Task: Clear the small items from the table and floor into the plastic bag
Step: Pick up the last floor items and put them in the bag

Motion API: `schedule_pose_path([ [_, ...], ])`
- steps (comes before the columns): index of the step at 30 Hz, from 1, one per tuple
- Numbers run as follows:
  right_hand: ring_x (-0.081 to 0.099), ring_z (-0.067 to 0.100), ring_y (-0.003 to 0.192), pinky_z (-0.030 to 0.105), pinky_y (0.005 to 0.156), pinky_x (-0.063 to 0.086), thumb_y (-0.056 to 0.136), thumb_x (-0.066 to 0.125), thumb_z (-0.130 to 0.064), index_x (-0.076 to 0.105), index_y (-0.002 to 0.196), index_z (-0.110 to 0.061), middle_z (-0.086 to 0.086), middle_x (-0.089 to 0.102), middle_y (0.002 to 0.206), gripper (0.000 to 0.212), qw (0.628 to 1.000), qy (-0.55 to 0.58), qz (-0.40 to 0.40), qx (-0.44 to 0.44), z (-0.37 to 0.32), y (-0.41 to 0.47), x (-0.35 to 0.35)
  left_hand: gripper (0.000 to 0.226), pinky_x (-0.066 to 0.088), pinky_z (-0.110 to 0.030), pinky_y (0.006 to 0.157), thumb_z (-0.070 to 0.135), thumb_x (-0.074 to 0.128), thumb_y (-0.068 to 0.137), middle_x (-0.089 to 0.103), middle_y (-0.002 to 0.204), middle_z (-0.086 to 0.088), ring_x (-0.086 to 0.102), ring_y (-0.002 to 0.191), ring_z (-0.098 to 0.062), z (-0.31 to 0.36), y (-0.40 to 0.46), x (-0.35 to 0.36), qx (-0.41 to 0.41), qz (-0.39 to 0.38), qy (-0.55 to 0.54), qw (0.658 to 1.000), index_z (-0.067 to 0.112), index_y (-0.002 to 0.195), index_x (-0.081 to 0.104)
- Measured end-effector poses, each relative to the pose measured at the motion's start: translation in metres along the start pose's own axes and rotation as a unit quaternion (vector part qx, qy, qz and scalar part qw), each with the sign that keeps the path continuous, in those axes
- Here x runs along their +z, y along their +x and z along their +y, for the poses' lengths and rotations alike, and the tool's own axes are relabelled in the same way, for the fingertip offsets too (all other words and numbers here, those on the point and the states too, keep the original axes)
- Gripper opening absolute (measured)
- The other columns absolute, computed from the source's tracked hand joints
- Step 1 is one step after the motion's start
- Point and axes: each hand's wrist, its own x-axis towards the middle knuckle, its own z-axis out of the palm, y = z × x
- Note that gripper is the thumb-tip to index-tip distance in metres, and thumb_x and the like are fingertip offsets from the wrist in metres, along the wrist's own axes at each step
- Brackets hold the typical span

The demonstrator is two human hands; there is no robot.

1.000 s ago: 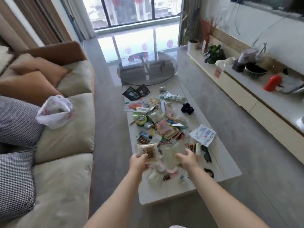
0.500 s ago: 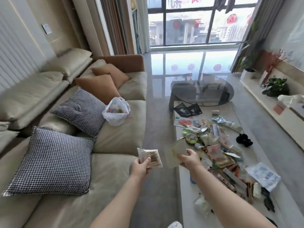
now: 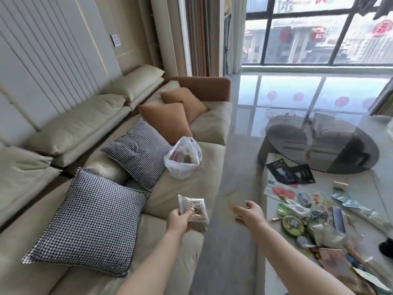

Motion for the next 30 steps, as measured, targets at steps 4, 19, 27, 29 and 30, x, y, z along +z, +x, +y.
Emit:
schedule_pose_path([
  [4,0.06,0.016,0.073,0.026,0.061,0.053,0.082,0.067,-0.003,0.055,0.103,-0.004,0.009,0.061,0.096,0.024,1.0,-0.015,-0.012,-0.016,-0.029,0.046,0.013,0.012,0.049,-0.034,0.074,0.014,0.069,0.085,0.064,0.072,-0.007,0.06,0.072,-0.023,0.016,0.048,0.003,0.001,0.038,0.002,0.999,0.003,0.088,0.065],
  [19,0.062,0.024,0.071,0.025,0.051,0.053,0.084,0.06,0.004,0.058,0.102,-0.004,0.012,0.063,0.086,0.02,0.999,-0.038,0.004,-0.004,-0.136,0.219,0.087,0.006,0.046,-0.02,0.052,0.003,0.059,0.09,0.061,0.076,-0.004,0.055,0.064,-0.014,0.121,0.236,0.013,-0.006,0.037,0.037,0.999,0.005,0.095,0.06],
  [27,0.064,0.026,0.079,0.039,0.078,0.056,0.08,0.063,-0.006,0.063,0.101,-0.006,0.007,0.067,0.089,0.021,0.995,-0.1,-0.002,0.0,-0.178,0.309,0.139,0.03,0.049,-0.032,0.074,0.024,0.07,0.082,0.07,0.096,-0.013,0.064,0.083,-0.026,0.154,0.326,0.03,-0.051,0.101,0.056,0.992,0.004,0.104,0.065],
  [29,0.063,0.025,0.074,0.04,0.078,0.054,0.081,0.064,-0.008,0.061,0.107,-0.007,0.008,0.066,0.094,0.026,0.993,-0.119,-0.012,-0.003,-0.185,0.34,0.152,0.024,0.047,-0.03,0.068,0.028,0.067,0.085,0.07,0.094,-0.009,0.062,0.082,-0.024,0.157,0.349,0.039,-0.062,0.116,0.059,0.989,0.008,0.1,0.065],
  [30,0.064,0.025,0.074,0.04,0.077,0.055,0.081,0.065,-0.009,0.06,0.11,-0.007,0.01,0.066,0.099,0.03,0.991,-0.132,-0.017,-0.003,-0.189,0.356,0.158,0.02,0.042,-0.027,0.06,0.028,0.066,0.087,0.068,0.088,-0.007,0.059,0.075,-0.02,0.158,0.361,0.044,-0.069,0.129,0.057,0.988,0.01,0.097,0.065],
])
